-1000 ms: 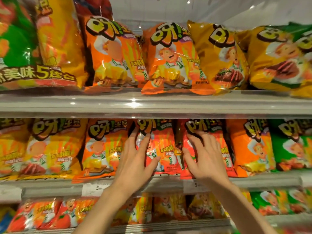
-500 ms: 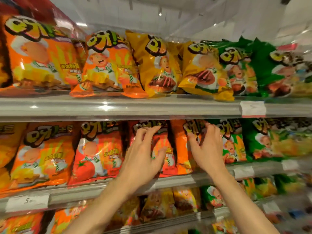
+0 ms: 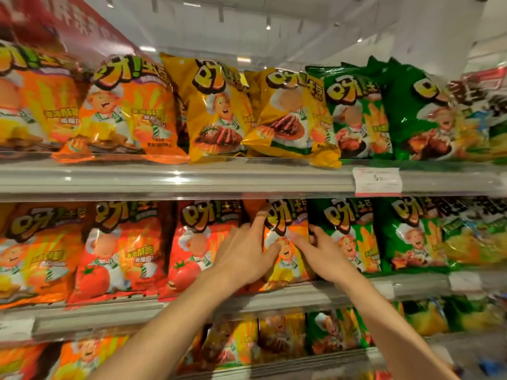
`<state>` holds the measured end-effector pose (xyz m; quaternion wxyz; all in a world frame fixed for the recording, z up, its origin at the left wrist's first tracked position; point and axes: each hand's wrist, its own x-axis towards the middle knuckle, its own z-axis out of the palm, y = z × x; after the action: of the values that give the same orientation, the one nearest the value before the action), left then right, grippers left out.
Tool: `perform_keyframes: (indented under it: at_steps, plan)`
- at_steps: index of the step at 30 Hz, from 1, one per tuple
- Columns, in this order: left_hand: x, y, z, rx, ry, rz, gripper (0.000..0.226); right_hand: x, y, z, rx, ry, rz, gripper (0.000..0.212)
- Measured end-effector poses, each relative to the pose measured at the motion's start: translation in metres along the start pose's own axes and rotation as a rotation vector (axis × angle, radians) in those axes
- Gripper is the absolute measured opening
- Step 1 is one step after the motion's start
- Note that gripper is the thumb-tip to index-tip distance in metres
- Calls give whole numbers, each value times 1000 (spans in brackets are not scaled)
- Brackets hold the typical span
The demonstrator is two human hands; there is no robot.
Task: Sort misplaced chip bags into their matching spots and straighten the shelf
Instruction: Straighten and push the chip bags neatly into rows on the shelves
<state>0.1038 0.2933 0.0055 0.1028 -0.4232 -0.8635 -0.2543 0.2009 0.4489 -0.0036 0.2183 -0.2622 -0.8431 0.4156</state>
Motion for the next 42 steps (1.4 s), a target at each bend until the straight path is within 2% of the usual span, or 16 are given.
perform_keyframes:
  at_steps: [3, 8, 10, 12, 19, 24, 27, 28, 30, 32, 35, 38, 40, 41, 42]
  plan:
    - [2, -2, 0, -92, 28, 11, 72, 1, 0, 1, 53, 44, -10, 64]
    - [5, -8, -7, -393, 13, -19, 78, -4, -13, -11, 96, 127, -40, 66]
    - [3, -7, -11, -454, 15, -23, 78, -7, -16, -17, 94, 136, -50, 60]
    - [-1, -8, -14, -474, 7, -19, 77, -14, -17, -20, 84, 111, -49, 50]
    - [-20, -15, -13, -632, -51, 6, 78, -37, -7, -11, 121, 76, -40, 66]
    - [-43, -26, -30, -749, -93, 48, 84, -53, -10, 10, 282, 36, 5, 58]
    - [-58, -41, -45, -764, -105, 13, 84, -62, -22, 27, 346, -14, -34, 61]
    - [-63, -47, -51, -766, -100, -1, 84, -65, -29, 33, 363, -35, -45, 54]
    - [-73, -62, -61, -778, -91, -39, 84, -70, -42, 45, 363, -73, -67, 23]
    - [-84, -75, -72, -775, -73, -71, 84, -75, -57, 57, 357, -110, -96, 14]
    - [-99, -102, -84, -783, -37, -122, 88, -81, -75, 83, 347, -159, -120, 33]
    - [-115, -131, -101, -770, -17, -146, 94, -89, -95, 109, 318, -172, -120, 40]
    - [-127, -152, -114, -790, -27, -135, 95, -95, -110, 129, 282, -193, -142, 74]
    - [-132, -165, -120, -804, -26, -134, 94, -95, -116, 141, 261, -196, -128, 85]
    - [-137, -177, -127, -810, -24, -138, 93, -98, -126, 153, 266, -199, -115, 87]
